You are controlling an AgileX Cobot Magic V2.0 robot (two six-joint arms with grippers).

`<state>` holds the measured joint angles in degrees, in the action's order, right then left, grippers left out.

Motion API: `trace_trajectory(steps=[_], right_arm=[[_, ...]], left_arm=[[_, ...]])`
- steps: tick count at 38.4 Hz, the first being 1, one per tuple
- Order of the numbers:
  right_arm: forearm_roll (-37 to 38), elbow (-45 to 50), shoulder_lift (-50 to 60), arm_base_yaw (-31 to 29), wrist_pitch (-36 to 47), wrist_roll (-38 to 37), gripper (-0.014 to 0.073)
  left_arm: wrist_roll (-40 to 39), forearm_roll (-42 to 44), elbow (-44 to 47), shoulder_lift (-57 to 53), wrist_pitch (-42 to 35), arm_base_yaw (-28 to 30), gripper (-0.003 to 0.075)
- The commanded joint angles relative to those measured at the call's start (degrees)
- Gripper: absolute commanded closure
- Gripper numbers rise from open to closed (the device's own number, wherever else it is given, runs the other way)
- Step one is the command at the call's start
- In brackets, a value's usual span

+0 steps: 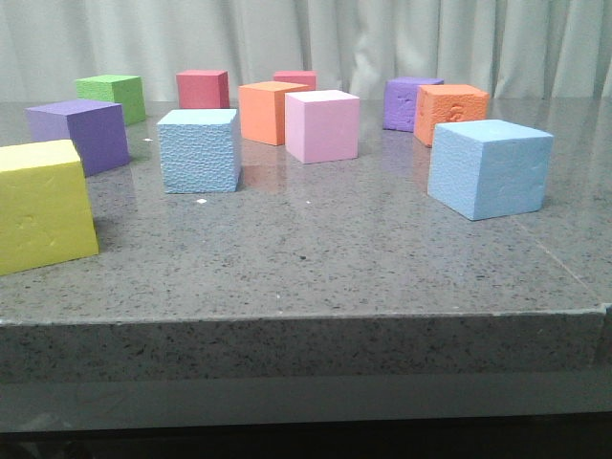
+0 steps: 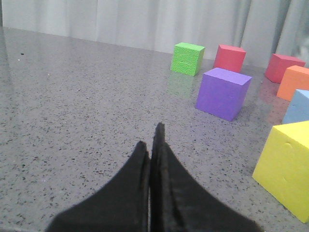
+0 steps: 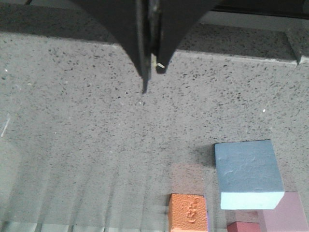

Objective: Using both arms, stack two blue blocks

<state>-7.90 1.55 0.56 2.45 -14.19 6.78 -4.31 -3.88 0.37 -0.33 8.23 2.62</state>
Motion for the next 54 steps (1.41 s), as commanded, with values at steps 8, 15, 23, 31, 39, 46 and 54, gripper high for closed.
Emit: trace_trajectory(steps=[8,15,23,31,39,46,54], right_arm=[[0.6,-0.3,1.1,-0.4,4.3,0.6,0.0661],[0.6,-0.3,1.1,-0.4,4.3,0.6,0.0661],[0.6,-0.3,1.1,-0.4,4.3,0.6,0.0661],[0.6,-0.3,1.1,-0.4,4.3,0.6,0.0661],[0.5,-0.3,1.1,-0.4,4.6,0.6,0.0661],[0.5,-0.3,1.1,-0.4,8.6,0.6,0.0661],[0.5,-0.3,1.1,-0.4,13.2,0.6,0.0661]], left_arm=[[0.2,-0.4,0.1,-0.9,-4.9,-0.4,0.0741],[0.2,-0.4,0.1,-0.9,-4.9,-0.4,0.0741],[0.2,-0.4,0.1,-0.9,-4.9,-0.4,0.0741],[0.2,-0.4,0.1,-0.9,-4.9,-0.4,0.0741],[0.2,-0.4,0.1,-0.9,-4.9,-0.4,0.0741],[0.2,-0.4,0.1,-0.9,-4.9,-0.4,0.0741],[0.2,-0.4,0.1,-0.9,-9.5,-0.4,0.0741]])
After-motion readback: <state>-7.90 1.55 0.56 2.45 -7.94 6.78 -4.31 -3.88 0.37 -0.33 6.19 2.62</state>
